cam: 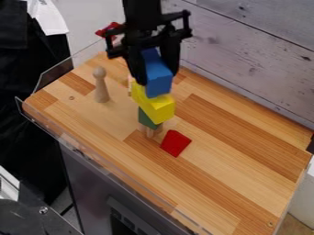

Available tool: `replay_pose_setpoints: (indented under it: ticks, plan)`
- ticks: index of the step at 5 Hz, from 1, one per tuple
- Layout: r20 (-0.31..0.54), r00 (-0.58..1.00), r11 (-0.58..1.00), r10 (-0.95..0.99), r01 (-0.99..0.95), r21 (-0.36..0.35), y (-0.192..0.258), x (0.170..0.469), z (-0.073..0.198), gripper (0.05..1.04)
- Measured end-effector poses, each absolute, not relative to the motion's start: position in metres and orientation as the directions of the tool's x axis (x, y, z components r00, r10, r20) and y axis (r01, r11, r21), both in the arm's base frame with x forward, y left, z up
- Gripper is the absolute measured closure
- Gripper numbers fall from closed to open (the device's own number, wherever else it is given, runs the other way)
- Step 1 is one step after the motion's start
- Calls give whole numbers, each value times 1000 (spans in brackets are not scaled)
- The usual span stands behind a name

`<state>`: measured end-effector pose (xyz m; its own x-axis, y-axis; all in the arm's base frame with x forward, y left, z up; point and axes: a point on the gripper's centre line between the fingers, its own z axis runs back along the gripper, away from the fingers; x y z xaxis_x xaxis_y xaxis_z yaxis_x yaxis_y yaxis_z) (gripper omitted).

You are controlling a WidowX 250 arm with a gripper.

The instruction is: Put the blue rectangular block on top of the arch

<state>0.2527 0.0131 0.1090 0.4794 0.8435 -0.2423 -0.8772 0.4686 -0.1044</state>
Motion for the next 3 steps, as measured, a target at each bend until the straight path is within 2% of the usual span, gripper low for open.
replay_pose_setpoints:
  ticks: [1,3]
  plan:
    - [-238,464,442,853,-886,-143,7,253,110,505]
    - [-253,448,419,857,-893,-163,3,254,108,505]
